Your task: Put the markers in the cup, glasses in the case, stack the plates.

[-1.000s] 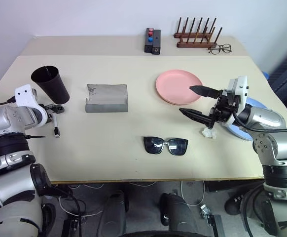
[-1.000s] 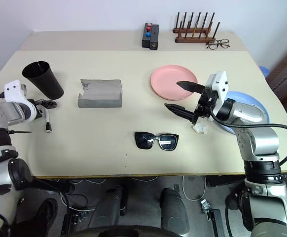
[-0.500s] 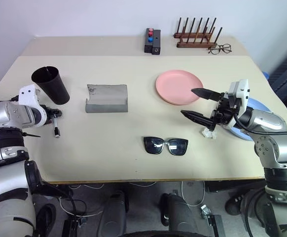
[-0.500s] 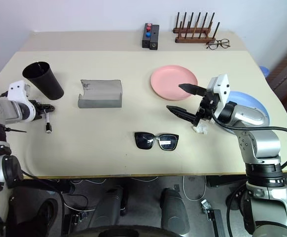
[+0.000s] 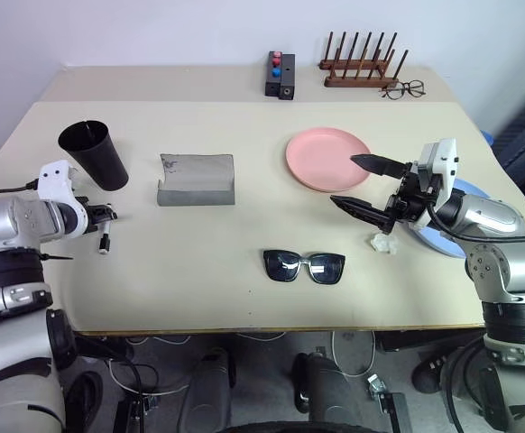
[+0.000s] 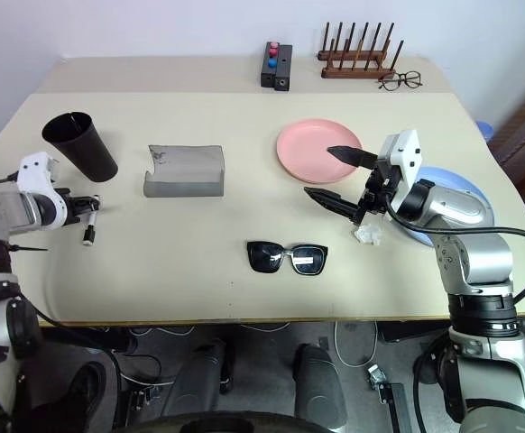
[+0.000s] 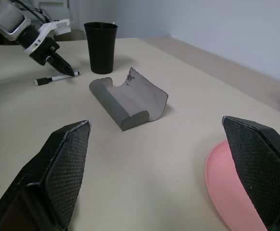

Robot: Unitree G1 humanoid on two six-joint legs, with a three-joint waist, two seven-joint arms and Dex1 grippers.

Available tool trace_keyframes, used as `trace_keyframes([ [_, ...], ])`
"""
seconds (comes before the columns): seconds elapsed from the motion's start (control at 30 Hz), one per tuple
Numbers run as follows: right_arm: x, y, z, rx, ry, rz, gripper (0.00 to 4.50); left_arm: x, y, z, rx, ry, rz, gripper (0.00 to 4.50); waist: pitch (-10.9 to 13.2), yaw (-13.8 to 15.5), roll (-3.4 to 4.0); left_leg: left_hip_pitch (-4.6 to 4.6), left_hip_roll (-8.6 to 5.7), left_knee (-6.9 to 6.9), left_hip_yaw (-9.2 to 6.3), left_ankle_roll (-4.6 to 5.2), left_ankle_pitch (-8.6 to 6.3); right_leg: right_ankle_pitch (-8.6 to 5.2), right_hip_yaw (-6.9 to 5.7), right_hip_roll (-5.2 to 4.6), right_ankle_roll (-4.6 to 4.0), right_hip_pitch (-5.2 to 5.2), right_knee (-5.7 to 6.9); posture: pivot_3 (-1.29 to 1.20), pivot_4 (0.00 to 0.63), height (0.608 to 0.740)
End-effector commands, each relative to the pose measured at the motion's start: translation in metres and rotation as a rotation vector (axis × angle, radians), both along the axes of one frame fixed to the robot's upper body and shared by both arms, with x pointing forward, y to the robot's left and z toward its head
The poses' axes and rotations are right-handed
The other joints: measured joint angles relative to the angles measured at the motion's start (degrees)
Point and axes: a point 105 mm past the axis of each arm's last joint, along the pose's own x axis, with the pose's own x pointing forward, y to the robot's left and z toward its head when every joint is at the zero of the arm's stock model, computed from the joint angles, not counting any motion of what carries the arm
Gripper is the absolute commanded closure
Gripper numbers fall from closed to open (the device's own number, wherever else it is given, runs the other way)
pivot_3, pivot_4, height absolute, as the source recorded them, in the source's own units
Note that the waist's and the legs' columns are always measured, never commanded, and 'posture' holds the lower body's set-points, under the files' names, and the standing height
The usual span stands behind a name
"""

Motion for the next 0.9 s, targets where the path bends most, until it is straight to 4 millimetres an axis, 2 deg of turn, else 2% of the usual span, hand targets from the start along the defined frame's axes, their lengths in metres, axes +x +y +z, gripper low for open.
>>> trace_keyframes([
  [0.03,0.001,0.003,0.012,0.004,-0.058,0.010,0.00,0.000,-0.023,0.031,0.024,-0.178,-0.182,4.47,0.0,-0.1,-0.01,-0.02,0.00,0.00,0.00,-0.01,0.00,0.00,0.00,0.00,-0.01,-0.02,-0.03,0.00,0.150,0.740],
  [0.17,0.001,0.005,0.010,0.004,-0.062,0.014,0.00,0.000,-0.034,0.056,0.081,-0.333,-0.273,4.47,0.0,-0.1,-0.01,-0.03,0.01,-0.02,0.00,-0.01,-0.01,0.00,0.00,0.00,-0.03,-0.04,-0.07,0.00,0.150,0.740],
  [0.23,0.002,0.005,0.011,0.006,-0.064,0.015,0.00,0.008,-0.032,0.090,0.118,-0.529,-0.232,4.47,0.0,-0.1,-0.01,-0.04,0.01,-0.03,0.00,-0.01,-0.01,0.00,0.00,0.00,-0.03,-0.04,-0.08,0.00,0.150,0.740],
  [0.3,0.003,0.005,0.011,0.007,-0.065,0.014,0.00,0.008,-0.038,0.119,0.087,-0.718,-0.242,4.47,0.0,0.0,-0.03,-0.06,0.01,-0.03,0.00,0.00,0.00,0.01,0.00,0.00,-0.03,-0.04,-0.09,0.00,0.150,0.740],
  [0.43,0.005,0.007,0.009,0.012,-0.064,0.018,0.00,0.017,-0.046,0.128,0.112,-0.860,-0.229,4.47,0.0,-0.1,-0.03,-0.07,0.00,-0.03,0.02,0.02,0.00,0.02,0.00,0.00,-0.02,0.01,-0.18,0.00,0.150,0.740],
  [0.57,0.007,0.009,0.009,0.017,-0.067,0.024,0.00,0.021,-0.050,0.160,0.160,-1.050,-0.188,4.47,0.0,-0.1,-0.05,-0.06,0.00,-0.03,0.03,0.04,0.02,0.03,0.00,0.02,0.00,0.01,-0.15,0.00,0.150,0.740],
  [0.67,0.008,0.007,0.010,0.011,-0.073,0.019,0.00,0.019,-0.039,0.185,0.195,-1.166,-0.140,4.47,0.0,0.0,-0.06,-0.08,0.00,-0.01,0.03,0.04,0.02,0.07,0.00,0.02,0.07,0.01,-0.16,0.00,0.150,0.740],
  [0.9,0.007,0.004,0.011,0.008,-0.079,0.008,0.00,0.018,0.010,0.216,0.347,-1.232,-0.018,4.47,0.0,-0.3,-0.06,-0.02,0.01,-0.09,0.05,0.04,0.02,0.12,0.00,0.04,0.18,0.00,-0.14,0.00,0.150,0.740],
])
